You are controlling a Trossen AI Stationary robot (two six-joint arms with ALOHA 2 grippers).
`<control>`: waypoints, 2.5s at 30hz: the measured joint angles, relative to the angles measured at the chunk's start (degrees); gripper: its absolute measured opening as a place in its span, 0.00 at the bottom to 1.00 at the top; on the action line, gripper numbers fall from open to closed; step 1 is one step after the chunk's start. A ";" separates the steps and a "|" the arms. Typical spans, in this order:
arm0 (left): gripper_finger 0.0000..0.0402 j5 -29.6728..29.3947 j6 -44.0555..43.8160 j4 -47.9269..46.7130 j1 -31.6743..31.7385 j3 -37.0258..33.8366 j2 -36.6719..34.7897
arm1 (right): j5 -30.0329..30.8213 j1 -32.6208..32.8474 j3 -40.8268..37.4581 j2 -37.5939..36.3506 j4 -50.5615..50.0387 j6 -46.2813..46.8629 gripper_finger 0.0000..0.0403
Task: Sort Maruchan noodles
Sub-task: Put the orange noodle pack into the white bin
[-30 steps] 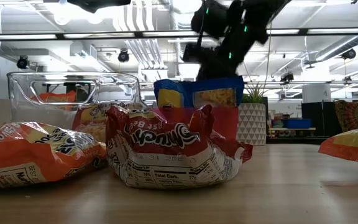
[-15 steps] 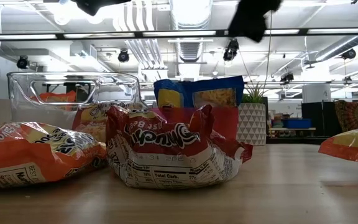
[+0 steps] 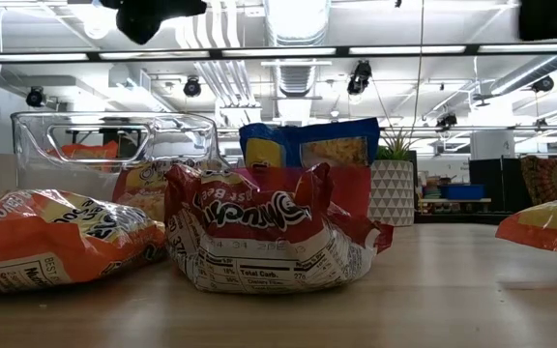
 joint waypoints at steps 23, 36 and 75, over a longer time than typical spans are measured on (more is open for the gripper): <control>0.32 -0.58 4.48 10.79 -7.88 1.46 6.77 | 3.28 12.30 -21.03 -0.04 5.47 18.71 0.78; 0.32 -0.63 6.53 13.44 -7.81 1.56 6.77 | 17.76 12.04 -31.74 -0.04 24.73 13.98 0.73; 0.34 -2.13 9.56 29.68 -6.38 1.48 8.73 | 57.35 9.30 -32.74 -16.88 33.85 -25.69 0.02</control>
